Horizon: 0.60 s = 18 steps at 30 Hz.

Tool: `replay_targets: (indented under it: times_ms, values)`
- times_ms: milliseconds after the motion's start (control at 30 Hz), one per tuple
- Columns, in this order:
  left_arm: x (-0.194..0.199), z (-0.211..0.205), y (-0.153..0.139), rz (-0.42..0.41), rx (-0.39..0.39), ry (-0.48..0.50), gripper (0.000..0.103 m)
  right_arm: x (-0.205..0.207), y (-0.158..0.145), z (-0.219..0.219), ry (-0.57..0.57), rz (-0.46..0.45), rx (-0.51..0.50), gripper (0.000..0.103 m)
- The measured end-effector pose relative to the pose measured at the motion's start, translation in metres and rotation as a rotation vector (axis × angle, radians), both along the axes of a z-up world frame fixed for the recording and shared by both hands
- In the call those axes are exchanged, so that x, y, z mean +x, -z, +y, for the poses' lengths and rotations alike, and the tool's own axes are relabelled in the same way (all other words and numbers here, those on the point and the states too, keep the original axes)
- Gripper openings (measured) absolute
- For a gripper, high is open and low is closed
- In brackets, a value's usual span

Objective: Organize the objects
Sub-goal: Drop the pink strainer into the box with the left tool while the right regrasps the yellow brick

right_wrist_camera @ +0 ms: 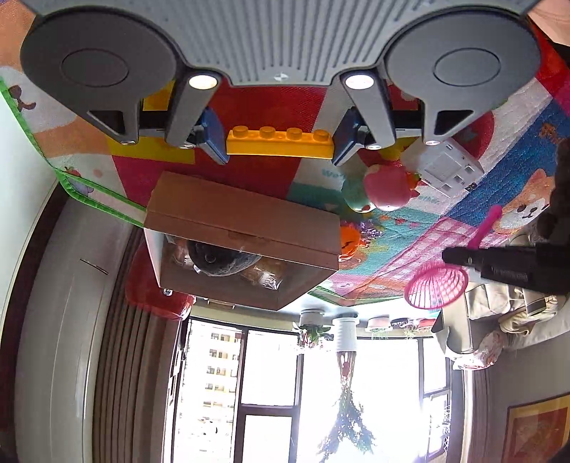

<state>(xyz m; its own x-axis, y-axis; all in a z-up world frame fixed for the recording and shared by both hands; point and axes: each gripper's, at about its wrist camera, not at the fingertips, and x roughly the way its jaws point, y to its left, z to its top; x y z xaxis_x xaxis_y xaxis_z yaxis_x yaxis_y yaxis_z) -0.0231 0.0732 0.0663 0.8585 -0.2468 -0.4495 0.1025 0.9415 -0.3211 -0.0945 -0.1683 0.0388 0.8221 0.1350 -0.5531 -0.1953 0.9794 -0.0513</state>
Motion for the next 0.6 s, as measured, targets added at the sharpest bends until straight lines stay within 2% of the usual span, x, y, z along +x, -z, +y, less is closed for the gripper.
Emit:
replay_targets:
  times_ms: [100,200,267,333,400,500,600]
  values:
    - [0.014,-0.026,-0.037,-0.089,0.041,0.063,0.015,-0.001,0.002,-0.007,0.017,0.000,0.019,0.063]
    - [0.042,-0.058,-0.065,-0.145,0.046,0.140,0.015,-0.002,0.002,-0.014,0.037,-0.003,0.027,0.063]
    - [0.064,-0.081,-0.075,-0.189,0.053,0.180,0.016,-0.004,0.002,-0.019,0.049,-0.007,0.031,0.063]
    - [0.092,-0.100,-0.073,-0.211,0.026,0.214,0.016,-0.005,0.002,-0.023,0.064,-0.011,0.032,0.063]
    - [0.125,-0.112,-0.057,-0.146,-0.023,0.228,0.018,-0.005,0.002,-0.027,0.078,-0.013,0.031,0.063]
    - [0.157,-0.118,-0.025,-0.010,-0.069,0.191,0.019,-0.006,0.002,-0.033,0.095,-0.020,0.028,0.063]
    - [0.150,-0.106,-0.008,-0.014,-0.079,0.154,0.019,-0.007,0.003,-0.038,0.107,-0.027,0.025,0.063]
